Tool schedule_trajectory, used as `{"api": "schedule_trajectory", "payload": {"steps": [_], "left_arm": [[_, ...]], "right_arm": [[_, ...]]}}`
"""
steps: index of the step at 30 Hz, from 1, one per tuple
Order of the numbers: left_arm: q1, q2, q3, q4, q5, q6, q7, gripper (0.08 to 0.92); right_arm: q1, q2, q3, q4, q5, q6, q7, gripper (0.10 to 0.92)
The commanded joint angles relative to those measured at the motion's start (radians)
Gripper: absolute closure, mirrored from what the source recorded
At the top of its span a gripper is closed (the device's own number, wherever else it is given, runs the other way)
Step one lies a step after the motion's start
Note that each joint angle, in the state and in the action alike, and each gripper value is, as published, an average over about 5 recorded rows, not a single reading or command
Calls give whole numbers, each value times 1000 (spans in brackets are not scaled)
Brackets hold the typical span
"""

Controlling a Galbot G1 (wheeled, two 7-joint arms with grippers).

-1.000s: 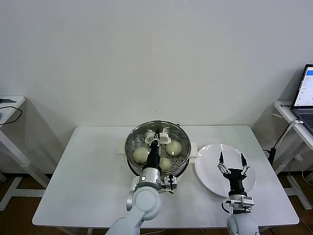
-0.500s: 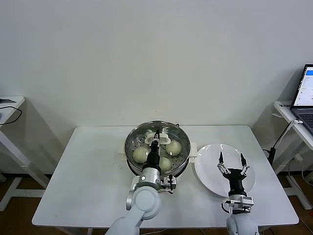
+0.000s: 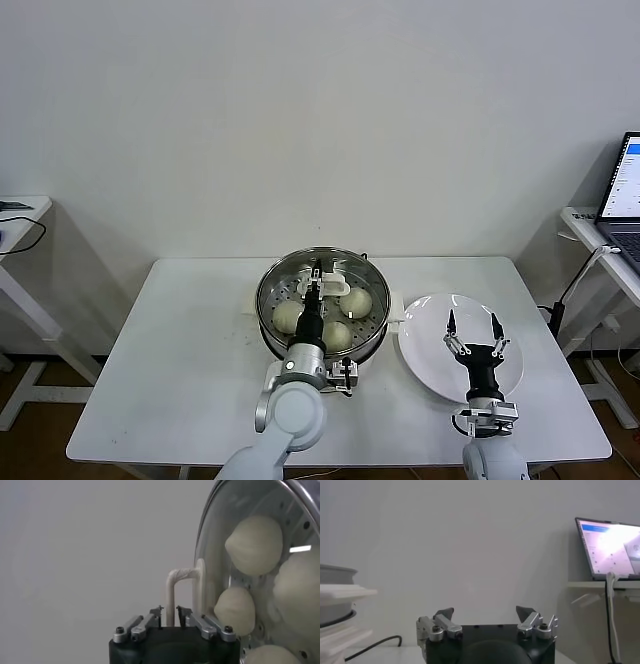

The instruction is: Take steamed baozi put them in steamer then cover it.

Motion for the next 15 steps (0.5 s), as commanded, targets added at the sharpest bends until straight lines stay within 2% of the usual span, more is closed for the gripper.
{"api": "schedule_trajectory", "payload": {"steps": [1, 6, 13, 15], "left_arm": [[23, 12, 5, -53, 3, -1, 10, 503], [50, 31, 14, -113, -5, 0, 24, 365], [85, 63, 24, -192, -18, 1, 36, 292], [98, 80, 24, -218, -29, 2, 40, 245]], "right_arm": [[1, 1, -2, 2, -2, 0, 0, 203], [3, 3, -4, 3, -4, -1, 0, 203], [6, 4, -6, 13, -6, -4, 1, 203], [6, 3, -5, 15, -10, -6, 1, 203]]}}
